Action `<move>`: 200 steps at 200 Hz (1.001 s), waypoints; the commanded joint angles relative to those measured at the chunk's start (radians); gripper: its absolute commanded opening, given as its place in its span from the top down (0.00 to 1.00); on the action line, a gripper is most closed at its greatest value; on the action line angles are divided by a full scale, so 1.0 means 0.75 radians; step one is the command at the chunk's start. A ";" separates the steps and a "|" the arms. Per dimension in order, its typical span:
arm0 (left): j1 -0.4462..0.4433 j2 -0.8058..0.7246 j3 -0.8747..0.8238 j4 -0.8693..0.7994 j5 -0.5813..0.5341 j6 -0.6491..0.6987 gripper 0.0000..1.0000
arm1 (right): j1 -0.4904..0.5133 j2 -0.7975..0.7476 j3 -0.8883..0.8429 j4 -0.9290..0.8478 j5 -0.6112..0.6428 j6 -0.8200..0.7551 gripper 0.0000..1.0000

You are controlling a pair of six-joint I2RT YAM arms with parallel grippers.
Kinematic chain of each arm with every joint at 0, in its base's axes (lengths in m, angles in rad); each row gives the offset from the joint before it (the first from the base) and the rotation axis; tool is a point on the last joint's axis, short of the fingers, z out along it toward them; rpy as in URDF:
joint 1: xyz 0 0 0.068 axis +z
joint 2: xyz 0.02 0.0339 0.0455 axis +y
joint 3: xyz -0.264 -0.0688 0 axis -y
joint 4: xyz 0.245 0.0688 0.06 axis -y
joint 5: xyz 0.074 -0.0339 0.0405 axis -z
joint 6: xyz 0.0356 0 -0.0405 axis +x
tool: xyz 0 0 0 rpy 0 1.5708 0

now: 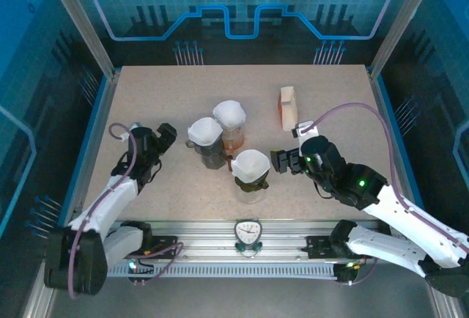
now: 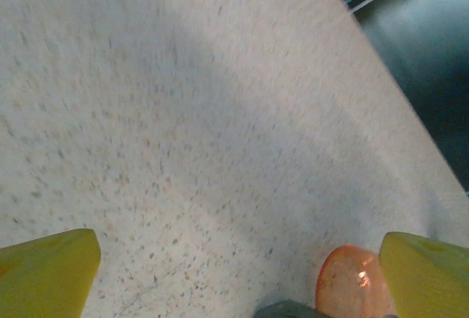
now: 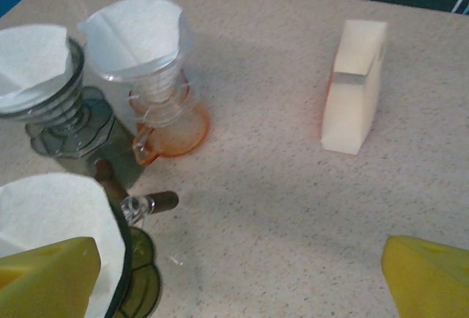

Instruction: Place the coffee filter in the dripper

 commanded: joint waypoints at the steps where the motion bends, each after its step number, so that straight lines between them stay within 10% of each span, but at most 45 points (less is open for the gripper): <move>1: 0.013 -0.066 0.152 -0.277 -0.267 0.176 0.01 | -0.020 -0.013 -0.029 0.060 0.144 -0.022 0.00; 55: 0.015 0.089 0.043 0.103 -0.368 0.702 0.01 | -0.024 -0.012 -0.070 0.140 0.170 -0.086 0.00; 138: -0.019 0.530 -0.143 0.985 -0.460 1.056 0.01 | -0.040 -0.071 -0.187 0.211 0.192 -0.095 0.00; 200: 0.025 0.635 -0.214 1.226 -0.207 1.063 0.01 | -0.044 -0.029 -0.198 0.264 0.250 -0.137 0.00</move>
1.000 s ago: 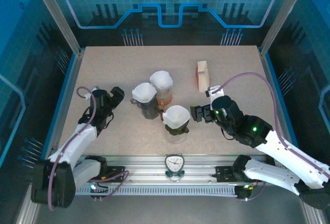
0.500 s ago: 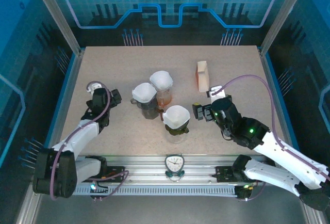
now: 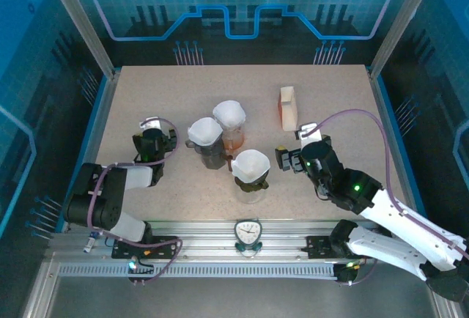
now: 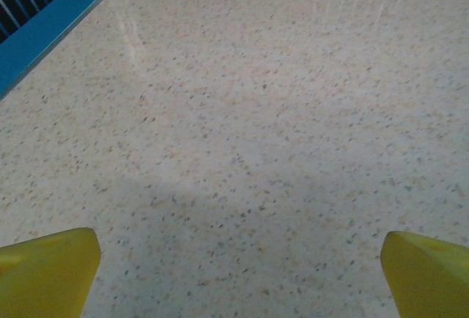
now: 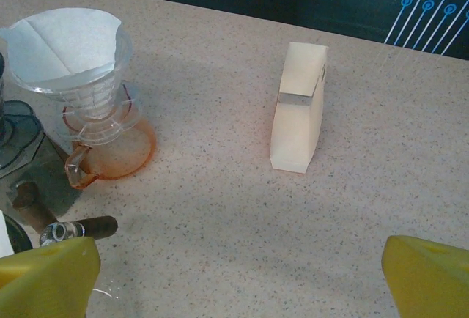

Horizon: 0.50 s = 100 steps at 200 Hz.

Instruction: Place the coffee filter in the dripper

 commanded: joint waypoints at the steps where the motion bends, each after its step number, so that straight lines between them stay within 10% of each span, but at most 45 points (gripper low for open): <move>1: 0.030 -0.020 -0.058 0.219 0.104 0.036 0.01 | -0.020 0.015 -0.027 0.076 0.083 -0.016 0.00; 29: 0.090 -0.004 -0.038 0.150 0.238 -0.001 0.01 | -0.039 0.020 -0.058 0.173 0.120 -0.065 0.00; 41: 0.085 0.097 -0.139 0.502 0.226 0.031 0.01 | -0.058 0.027 -0.055 0.176 0.128 -0.084 0.00; 100: 0.079 0.064 -0.083 0.329 0.226 0.022 0.01 | -0.349 0.032 -0.149 0.348 0.030 -0.147 0.00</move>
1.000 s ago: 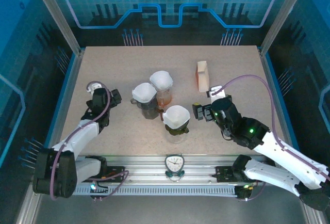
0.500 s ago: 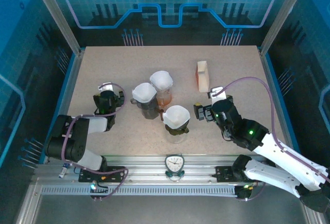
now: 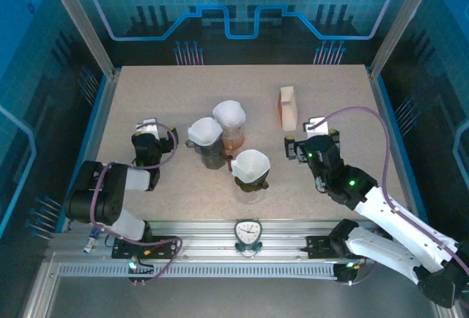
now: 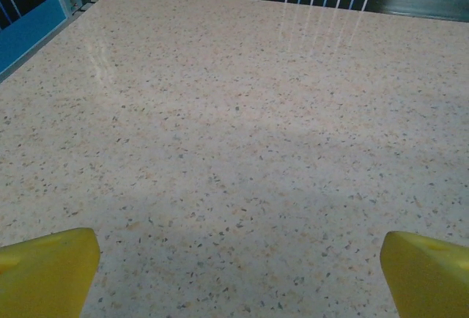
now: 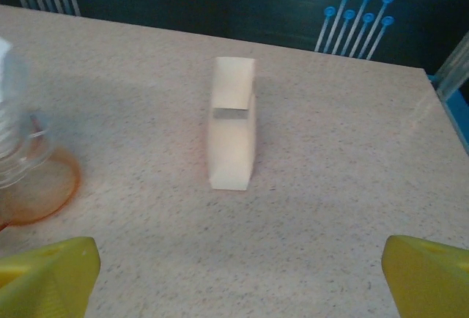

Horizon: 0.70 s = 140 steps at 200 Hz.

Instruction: Place the coffee filter in the dripper

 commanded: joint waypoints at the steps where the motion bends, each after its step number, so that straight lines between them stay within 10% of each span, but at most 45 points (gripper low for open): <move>1: 0.000 0.015 0.008 0.067 0.035 0.011 0.01 | -0.133 -0.001 -0.057 0.157 -0.039 -0.071 0.00; 140: -0.002 0.013 0.009 0.060 0.031 0.013 0.01 | -0.719 0.780 -0.437 1.462 -0.508 -0.354 0.01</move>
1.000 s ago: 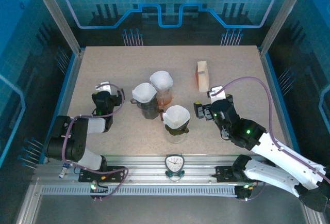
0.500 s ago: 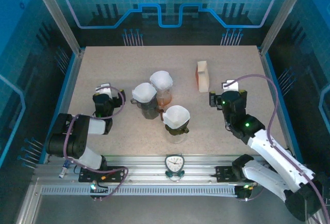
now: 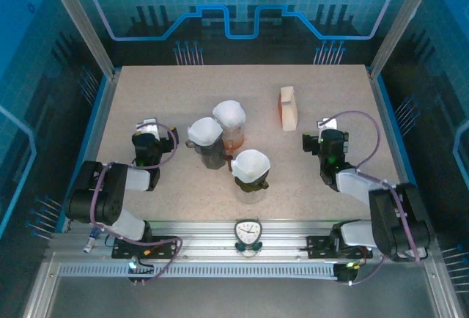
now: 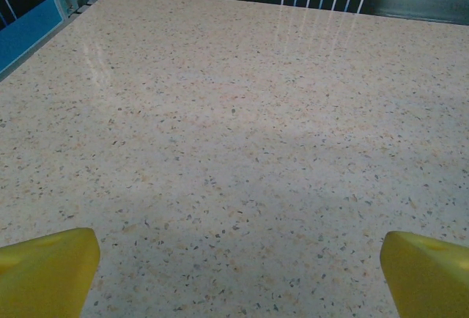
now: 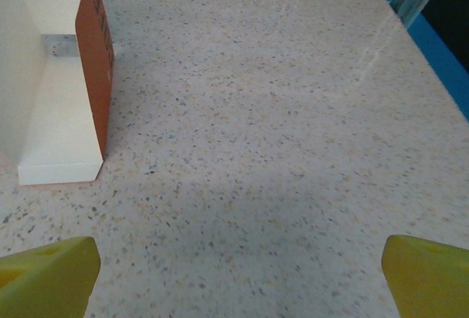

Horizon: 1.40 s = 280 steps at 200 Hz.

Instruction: Place the coffee filter in the dripper

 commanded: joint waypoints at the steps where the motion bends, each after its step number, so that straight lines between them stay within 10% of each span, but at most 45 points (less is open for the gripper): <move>1: -0.002 0.014 0.009 0.057 0.021 0.011 0.01 | -0.041 0.089 -0.010 0.320 -0.121 -0.038 0.00; 68: -0.002 0.013 0.011 0.057 0.022 0.012 0.01 | -0.104 0.269 -0.071 0.611 -0.274 -0.029 0.00; 280: -0.002 0.012 0.010 0.055 0.022 0.011 0.01 | -0.087 0.250 -0.047 0.523 -0.251 -0.030 0.00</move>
